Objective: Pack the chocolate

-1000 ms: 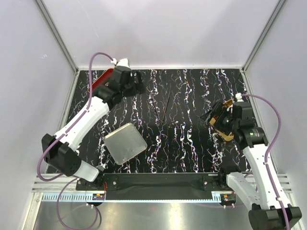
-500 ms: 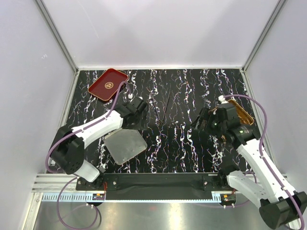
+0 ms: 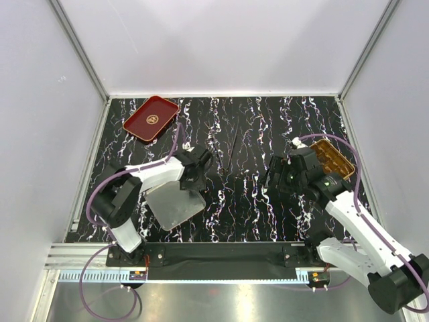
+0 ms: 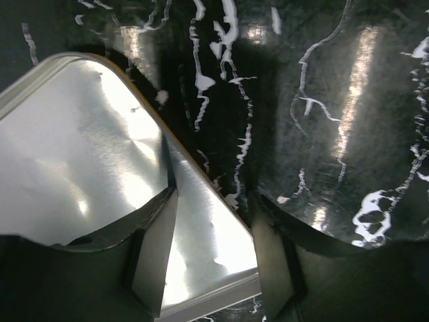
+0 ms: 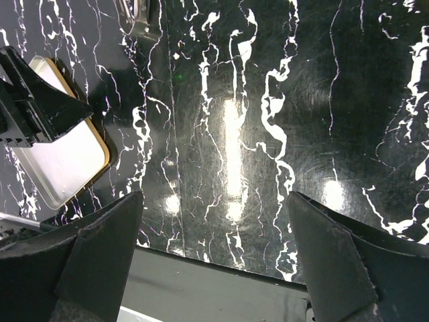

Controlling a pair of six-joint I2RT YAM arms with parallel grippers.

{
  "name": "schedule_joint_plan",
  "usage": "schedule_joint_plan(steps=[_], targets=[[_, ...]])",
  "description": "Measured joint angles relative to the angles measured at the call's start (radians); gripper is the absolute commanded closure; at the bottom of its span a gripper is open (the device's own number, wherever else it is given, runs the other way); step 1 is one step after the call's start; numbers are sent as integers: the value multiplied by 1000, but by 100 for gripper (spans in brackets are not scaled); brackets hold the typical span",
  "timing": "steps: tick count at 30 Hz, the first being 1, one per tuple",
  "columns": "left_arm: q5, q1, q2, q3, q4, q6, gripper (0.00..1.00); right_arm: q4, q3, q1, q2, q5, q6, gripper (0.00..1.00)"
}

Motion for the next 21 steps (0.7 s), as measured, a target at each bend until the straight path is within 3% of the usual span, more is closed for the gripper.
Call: schedule_joint_plan(steps=[6, 9, 14, 21], targets=[[9, 0, 0, -1, 31, -15, 88, 1, -9, 0, -50, 0, 0, 4], [39, 0, -3, 1, 29, -13, 99, 11, -9, 0, -58, -19, 0, 3], [151, 0, -67, 12, 11, 36, 100, 59, -7, 0, -63, -80, -20, 2], [391, 0, -346, 161, -37, 134, 100, 280, 14, 2, -109, -183, -171, 0]])
